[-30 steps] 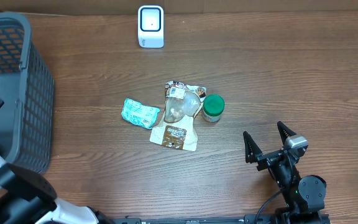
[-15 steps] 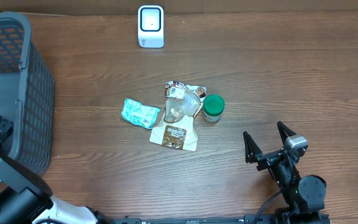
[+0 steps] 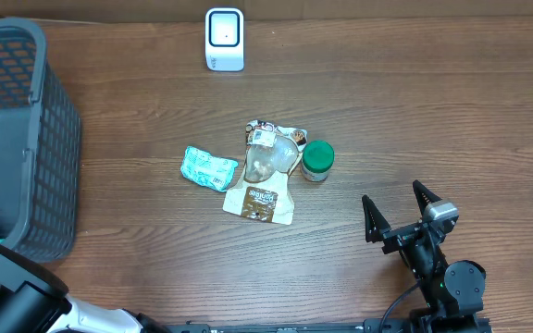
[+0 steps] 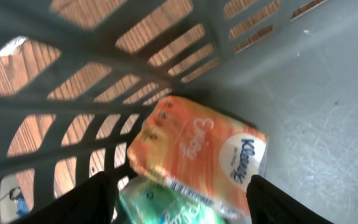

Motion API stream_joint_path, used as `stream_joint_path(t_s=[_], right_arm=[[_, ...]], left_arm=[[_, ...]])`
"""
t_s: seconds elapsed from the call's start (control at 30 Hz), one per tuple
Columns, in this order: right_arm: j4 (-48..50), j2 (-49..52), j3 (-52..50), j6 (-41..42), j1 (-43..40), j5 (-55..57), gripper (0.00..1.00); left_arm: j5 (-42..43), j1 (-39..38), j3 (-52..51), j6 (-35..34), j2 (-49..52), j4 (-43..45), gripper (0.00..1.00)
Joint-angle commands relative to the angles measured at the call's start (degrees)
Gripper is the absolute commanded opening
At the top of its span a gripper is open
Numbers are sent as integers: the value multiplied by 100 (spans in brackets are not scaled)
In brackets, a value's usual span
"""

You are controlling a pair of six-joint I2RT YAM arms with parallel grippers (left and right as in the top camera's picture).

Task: Scan the item barcode
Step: 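Reach the left gripper into the basket toward the orange tissue pack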

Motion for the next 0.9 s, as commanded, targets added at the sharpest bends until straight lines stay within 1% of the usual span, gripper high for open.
stream_joint_path(t_s=[0.0, 0.07, 0.2, 0.33, 0.47, 0.53, 0.57, 0.6, 0.63, 0.7, 0.73, 0.87], right_arm=[[33, -68, -59, -4, -33, -28, 100], [33, -68, -59, -4, -33, -28, 100], [33, -68, -59, -4, -33, -28, 100], [33, -68, -59, -4, -33, -28, 100], [33, -68, -59, -4, -33, -28, 100], [33, -68, -59, -4, -33, -28, 100], [33, -68, -59, -4, -33, -28, 100], [33, -68, -59, -4, -33, -28, 100], [33, -68, -59, -4, -33, -28, 100], [33, -68, -59, -4, -33, -28, 100], [33, -68, -59, -4, -33, -28, 100], [35, -68, -59, -4, -33, -28, 100]], left_arm=[[177, -15, -61, 363, 229, 90, 68], [234, -15, -61, 431, 334, 131, 68], [385, -22, -61, 680, 525, 177, 72], [535, -22, -61, 901, 675, 146, 70], [551, -22, -61, 914, 754, 57, 57], [551, -22, -59, 914, 752, 42, 41], [551, -22, -59, 914, 752, 33, 36], [551, -22, -59, 914, 752, 22, 29], [553, -22, -59, 911, 752, 11, 20], [553, -22, -59, 911, 752, -9, 7], [553, -22, -59, 911, 752, -20, 4], [553, -35, -35, 911, 750, -81, 4]])
